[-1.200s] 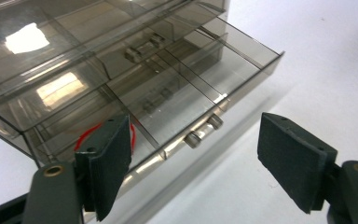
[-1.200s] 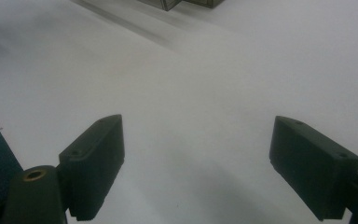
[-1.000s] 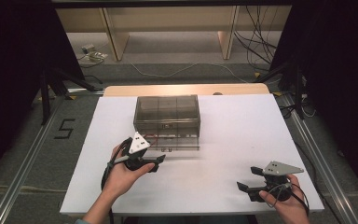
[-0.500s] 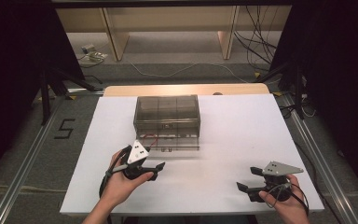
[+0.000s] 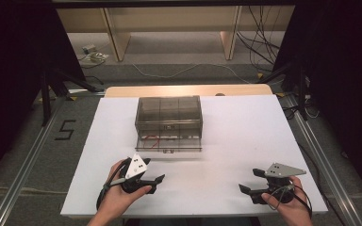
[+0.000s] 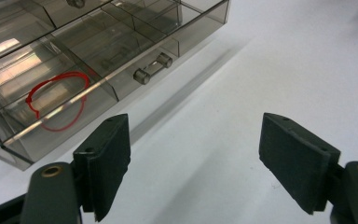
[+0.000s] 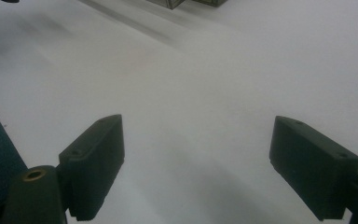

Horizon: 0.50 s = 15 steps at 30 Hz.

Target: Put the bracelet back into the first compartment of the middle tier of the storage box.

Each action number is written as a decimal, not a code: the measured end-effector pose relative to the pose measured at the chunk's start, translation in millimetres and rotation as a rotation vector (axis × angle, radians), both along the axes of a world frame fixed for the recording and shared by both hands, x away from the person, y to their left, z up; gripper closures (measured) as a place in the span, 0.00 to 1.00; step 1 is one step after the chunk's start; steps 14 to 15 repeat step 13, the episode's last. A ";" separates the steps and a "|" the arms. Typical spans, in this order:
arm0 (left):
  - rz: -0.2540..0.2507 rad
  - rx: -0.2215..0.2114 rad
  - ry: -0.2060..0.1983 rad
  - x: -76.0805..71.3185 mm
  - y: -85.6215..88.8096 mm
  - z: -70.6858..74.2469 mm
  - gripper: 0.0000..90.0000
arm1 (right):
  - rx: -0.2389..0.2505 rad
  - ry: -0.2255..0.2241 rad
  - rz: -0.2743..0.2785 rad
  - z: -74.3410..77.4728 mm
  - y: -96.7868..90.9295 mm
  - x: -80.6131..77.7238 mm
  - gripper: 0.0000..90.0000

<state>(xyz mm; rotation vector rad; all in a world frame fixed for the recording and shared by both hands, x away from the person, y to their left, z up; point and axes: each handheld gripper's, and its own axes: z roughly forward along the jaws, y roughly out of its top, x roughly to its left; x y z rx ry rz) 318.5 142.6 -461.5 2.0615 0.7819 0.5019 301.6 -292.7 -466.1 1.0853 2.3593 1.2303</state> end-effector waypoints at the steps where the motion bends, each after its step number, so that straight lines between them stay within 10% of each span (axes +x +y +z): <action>1: 0.000 -0.004 0.001 -1.0 0.4 -1.1 0.28 | 0.000 0.001 0.002 -0.1 0.2 0.1 0.21; 15: -0.027 -0.008 0.009 -3.9 -5.6 -5.1 0.27 | -0.001 0.003 0.006 -0.2 1.1 -0.2 0.21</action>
